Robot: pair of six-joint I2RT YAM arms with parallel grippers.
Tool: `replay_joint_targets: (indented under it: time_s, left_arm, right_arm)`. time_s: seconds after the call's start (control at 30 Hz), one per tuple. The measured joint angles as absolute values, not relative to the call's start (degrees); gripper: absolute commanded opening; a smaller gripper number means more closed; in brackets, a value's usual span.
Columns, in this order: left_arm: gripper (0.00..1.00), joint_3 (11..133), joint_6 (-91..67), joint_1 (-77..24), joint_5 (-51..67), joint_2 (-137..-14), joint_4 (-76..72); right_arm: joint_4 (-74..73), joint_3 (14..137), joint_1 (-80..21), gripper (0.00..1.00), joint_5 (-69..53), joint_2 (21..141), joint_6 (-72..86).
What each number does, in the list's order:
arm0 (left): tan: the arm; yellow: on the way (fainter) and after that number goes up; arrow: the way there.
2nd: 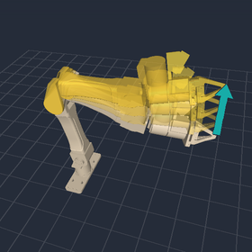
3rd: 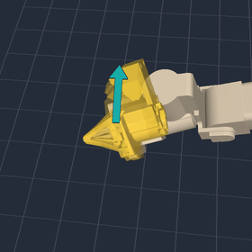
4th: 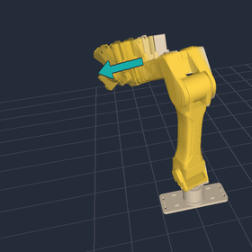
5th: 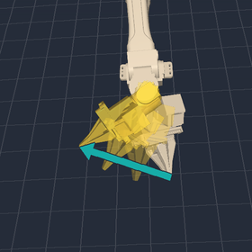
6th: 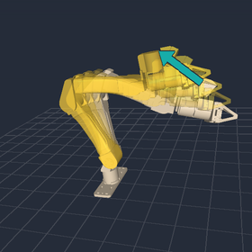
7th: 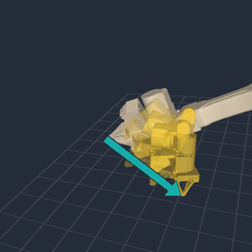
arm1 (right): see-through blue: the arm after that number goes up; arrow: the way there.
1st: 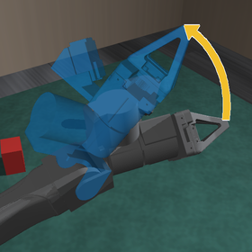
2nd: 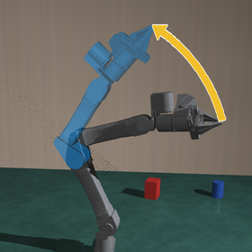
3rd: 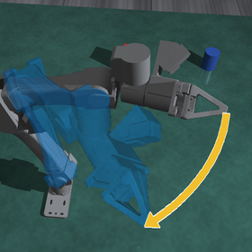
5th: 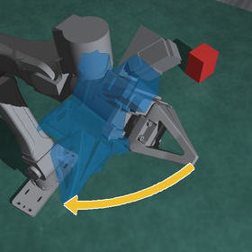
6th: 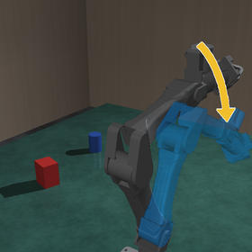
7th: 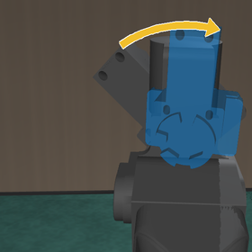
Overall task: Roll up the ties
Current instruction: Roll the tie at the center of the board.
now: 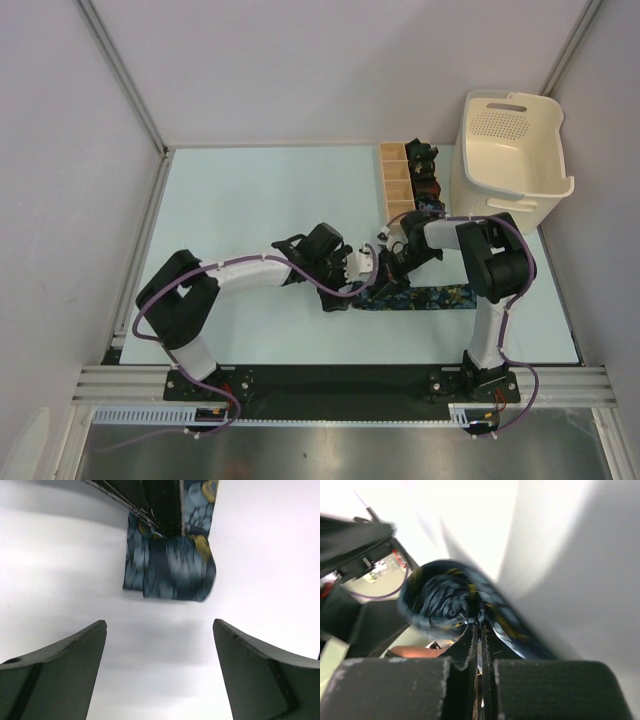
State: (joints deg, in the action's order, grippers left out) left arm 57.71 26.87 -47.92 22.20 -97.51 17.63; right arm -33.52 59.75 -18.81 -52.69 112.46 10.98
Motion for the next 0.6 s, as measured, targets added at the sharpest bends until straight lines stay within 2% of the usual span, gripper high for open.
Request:
replay_joint_targets:
  time_s: [0.27,0.47,0.5,0.57,0.6]
  left_arm:
    - [0.93,57.56,26.0,-48.88,25.32,-96.79,11.31]
    - [0.9,59.05,25.96,-51.9,25.5,-100.99,7.42]
    - [0.88,59.09,26.0,-52.34,25.36,-101.8,7.01]
    - [0.71,59.22,26.22,-53.15,24.56,-103.53,6.55]
    - [0.59,59.33,26.59,-53.36,24.05,-104.18,6.55]
  right_arm:
    - [-36.45,60.77,-17.8,0.0,-49.87,113.99,9.15]
    - [-37.3,61.36,-18.06,0.0,-49.32,114.15,8.91]
    - [-37.28,61.36,-18.09,0.0,-49.32,114.15,8.91]
    - [-37.23,61.36,-18.22,0.0,-49.34,114.15,8.93]
    - [-37.15,61.39,-18.41,0.0,-49.36,114.17,8.95]
